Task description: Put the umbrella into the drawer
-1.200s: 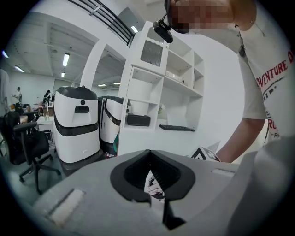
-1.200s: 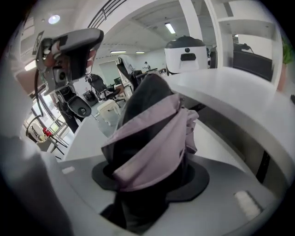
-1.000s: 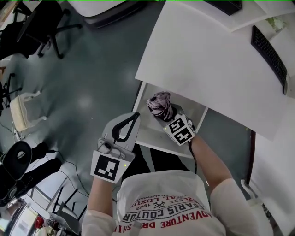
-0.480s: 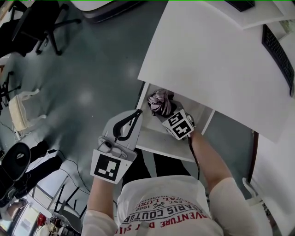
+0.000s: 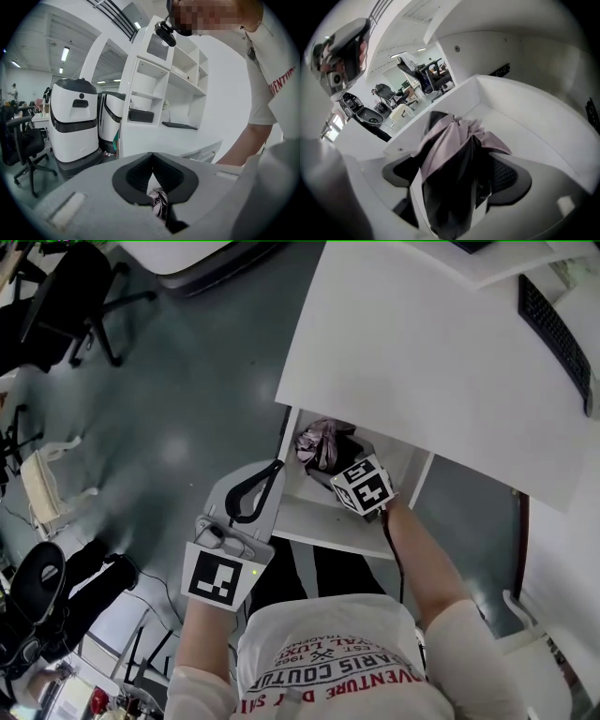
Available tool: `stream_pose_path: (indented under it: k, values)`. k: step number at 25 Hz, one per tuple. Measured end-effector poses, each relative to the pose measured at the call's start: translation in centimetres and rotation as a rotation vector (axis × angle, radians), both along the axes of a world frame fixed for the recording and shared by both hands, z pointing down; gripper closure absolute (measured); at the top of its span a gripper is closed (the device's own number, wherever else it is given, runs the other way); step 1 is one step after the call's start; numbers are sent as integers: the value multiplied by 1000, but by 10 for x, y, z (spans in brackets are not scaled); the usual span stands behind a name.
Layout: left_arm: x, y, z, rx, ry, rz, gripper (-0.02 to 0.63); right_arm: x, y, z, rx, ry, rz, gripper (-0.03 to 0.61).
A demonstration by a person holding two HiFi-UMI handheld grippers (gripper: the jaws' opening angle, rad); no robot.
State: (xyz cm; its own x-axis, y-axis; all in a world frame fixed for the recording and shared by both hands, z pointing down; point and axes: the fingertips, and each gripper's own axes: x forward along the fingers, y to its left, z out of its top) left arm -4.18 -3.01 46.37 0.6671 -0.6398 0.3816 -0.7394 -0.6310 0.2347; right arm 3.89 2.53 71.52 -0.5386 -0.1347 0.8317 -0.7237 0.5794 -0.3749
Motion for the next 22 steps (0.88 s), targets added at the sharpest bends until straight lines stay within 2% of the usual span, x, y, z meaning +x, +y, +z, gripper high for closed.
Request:
stream_pose_path:
  k: [8, 11, 13, 15, 17, 18, 20, 22]
  values:
    - [6, 3, -45, 61, 12, 65, 611, 11, -18, -82, 161, 13, 61, 154]
    - [7, 11, -67, 79, 18, 79, 611, 11, -15, -122, 213, 9, 83, 243]
    - [6, 15, -81, 93, 20, 88, 611, 14, -14, -150, 262, 14, 115, 358]
    - [7, 17, -95, 116, 21, 102, 611, 21, -21, -180, 348, 9, 174, 423]
    - [7, 19, -112, 143, 25, 119, 611, 30, -28, -214, 443, -1, 243, 518]
    - [8, 20, -122, 157, 28, 126, 611, 34, -31, -231, 481, -7, 269, 524]
    - [10, 23, -141, 184, 35, 138, 611, 41, -32, -262, 539, -21, 303, 575]
    - [10, 28, -161, 211, 43, 151, 611, 43, -30, -292, 588, -37, 322, 578]
